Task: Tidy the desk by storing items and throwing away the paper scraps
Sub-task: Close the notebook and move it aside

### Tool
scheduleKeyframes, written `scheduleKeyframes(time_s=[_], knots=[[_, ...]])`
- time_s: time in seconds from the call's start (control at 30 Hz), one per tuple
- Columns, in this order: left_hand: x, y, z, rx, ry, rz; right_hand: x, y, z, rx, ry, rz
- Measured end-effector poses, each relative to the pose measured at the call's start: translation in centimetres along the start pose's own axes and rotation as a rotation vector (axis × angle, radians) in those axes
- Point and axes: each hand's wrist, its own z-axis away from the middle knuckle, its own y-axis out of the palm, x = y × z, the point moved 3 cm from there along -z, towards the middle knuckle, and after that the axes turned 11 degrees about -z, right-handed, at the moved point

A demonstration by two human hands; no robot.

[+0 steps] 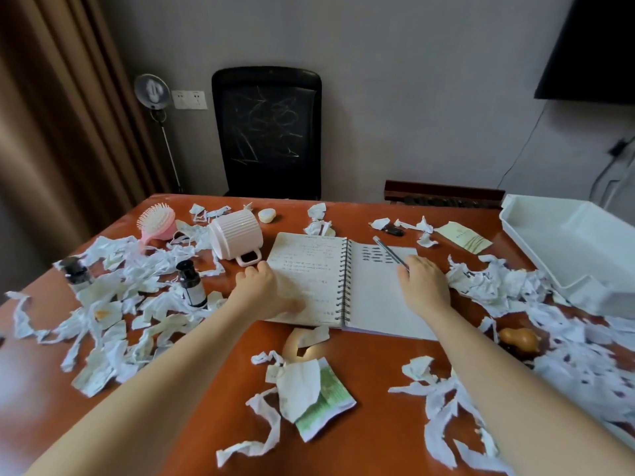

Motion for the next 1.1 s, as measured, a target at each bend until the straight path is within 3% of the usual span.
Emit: scheduleKeyframes(time_s=[0.17, 0.27, 0.5, 0.7, 0.87, 1.1], knots=[[0.3, 0.2, -1.8, 0.134, -0.175, 0.183, 0.8, -0.1, 0.1, 0.028, -0.02, 0.118], [0.7, 0.0, -2.1, 0.169, -0.185, 0.267, 1.9, -0.6, -0.1, 0.063, -0.018, 0.246], [0.9, -1.5, -0.8, 0.064, -0.106, 0.182, 4.1, -0.5, -0.2, 0.249, 0.132, -0.04], [0.6, -4.5, -0.1, -0.169, 0.009, 0.257, 5.4, -0.2, 1.4, 0.33, 0.14, -0.314], [0.2, -6.2, 1.2, -0.232, 0.084, 0.256, 6.6, 0.3, 1.9, 0.468, 0.185, -0.604], [0.5, -9.0, 1.5, -0.298, 0.063, 0.225, 8.3, 2.3, 3.0, 0.569, 0.12, -0.776]])
